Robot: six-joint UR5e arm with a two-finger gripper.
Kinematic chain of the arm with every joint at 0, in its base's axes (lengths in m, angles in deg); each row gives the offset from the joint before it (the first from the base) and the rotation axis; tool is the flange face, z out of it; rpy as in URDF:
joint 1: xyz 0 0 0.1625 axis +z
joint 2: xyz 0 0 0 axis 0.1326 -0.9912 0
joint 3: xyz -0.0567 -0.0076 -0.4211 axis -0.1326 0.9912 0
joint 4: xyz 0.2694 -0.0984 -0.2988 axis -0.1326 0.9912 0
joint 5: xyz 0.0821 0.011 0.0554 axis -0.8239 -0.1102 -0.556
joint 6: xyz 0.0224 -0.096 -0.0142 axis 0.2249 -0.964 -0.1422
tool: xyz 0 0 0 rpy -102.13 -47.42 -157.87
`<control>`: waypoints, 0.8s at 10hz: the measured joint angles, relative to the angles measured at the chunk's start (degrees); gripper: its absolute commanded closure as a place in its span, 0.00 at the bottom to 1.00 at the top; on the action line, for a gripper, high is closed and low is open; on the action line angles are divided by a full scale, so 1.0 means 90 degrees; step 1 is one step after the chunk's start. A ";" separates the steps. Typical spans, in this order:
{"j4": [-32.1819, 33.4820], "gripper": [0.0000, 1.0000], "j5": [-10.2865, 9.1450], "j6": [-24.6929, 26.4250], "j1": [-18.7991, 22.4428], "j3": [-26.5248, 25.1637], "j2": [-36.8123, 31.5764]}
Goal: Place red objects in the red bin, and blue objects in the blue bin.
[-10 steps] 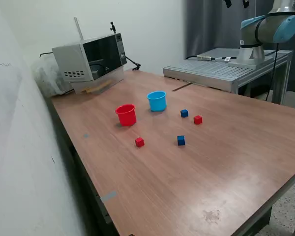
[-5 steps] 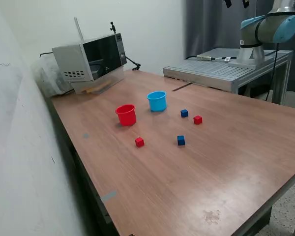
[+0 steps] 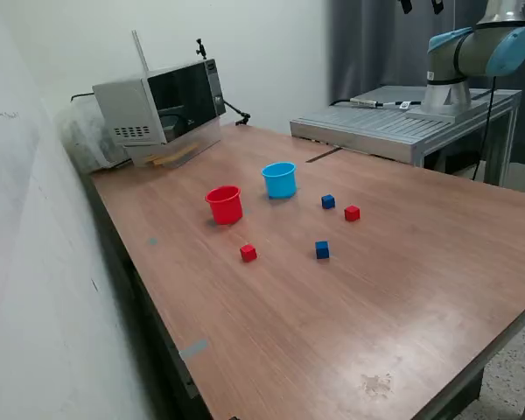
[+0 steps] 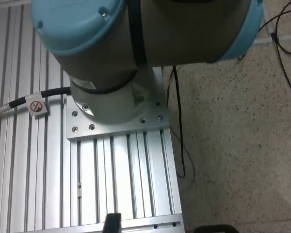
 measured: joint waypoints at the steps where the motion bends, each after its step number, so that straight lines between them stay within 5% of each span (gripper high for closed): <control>1: 0.0000 0.00 -0.0002 0.0000 0.0002 -0.0004 -0.0005; 8: 0.0272 0.00 -0.0013 0.0004 0.0071 0.0007 -0.0006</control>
